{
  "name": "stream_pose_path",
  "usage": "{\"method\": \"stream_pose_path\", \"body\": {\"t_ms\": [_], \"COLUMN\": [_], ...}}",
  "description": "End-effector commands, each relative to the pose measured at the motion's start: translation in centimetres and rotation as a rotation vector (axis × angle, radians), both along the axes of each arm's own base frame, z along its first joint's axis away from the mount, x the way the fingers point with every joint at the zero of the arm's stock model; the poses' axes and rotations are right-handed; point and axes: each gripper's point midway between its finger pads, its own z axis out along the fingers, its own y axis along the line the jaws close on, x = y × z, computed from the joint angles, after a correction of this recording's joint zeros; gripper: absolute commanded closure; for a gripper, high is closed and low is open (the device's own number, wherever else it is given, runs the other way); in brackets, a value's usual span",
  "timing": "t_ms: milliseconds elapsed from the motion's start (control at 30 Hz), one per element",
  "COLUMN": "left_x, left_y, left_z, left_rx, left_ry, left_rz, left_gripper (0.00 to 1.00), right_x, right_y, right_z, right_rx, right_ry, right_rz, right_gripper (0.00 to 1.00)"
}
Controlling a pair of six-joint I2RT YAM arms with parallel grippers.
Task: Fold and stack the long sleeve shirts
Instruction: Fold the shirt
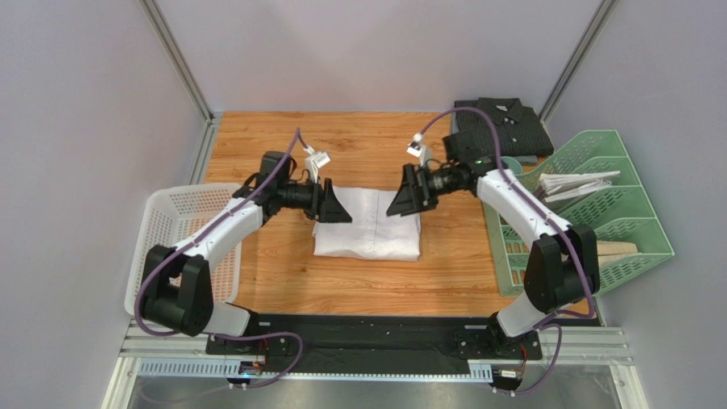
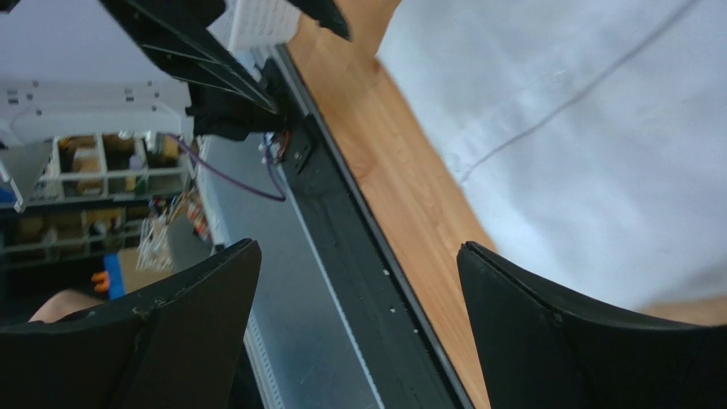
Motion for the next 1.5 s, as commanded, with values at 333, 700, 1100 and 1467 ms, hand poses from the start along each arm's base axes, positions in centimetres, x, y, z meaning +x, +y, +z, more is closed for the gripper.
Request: {"method": "stream_pose_path", "body": {"t_ms": [333, 700, 1100, 1467], "left_x": [0.0, -1.8, 9.3, 4.1], "left_y": [0.5, 2.1, -3.2, -1.4], "left_z": [-15.9, -9.9, -8.2, -16.9], "left_rx": [0.048, -0.016, 0.018, 0.211], "left_ry": [0.545, 0.374, 0.203, 0.487], "left_rz": [0.041, -0.048, 0.030, 0.063], "left_gripper": [0.30, 0.30, 0.40, 0.52], "right_x": [-4.2, -2.5, 9.5, 14.8], "right_y": [2.2, -2.1, 0.9, -2.3], "right_z": [-17.2, -10.9, -10.9, -19.8], "right_rx": [0.007, 0.006, -0.020, -0.329], "right_ry": [0.555, 0.387, 0.267, 0.220], "right_rz": [0.032, 0.065, -0.088, -0.181], "right_gripper": [0.10, 0.15, 0.46, 0.55]}}
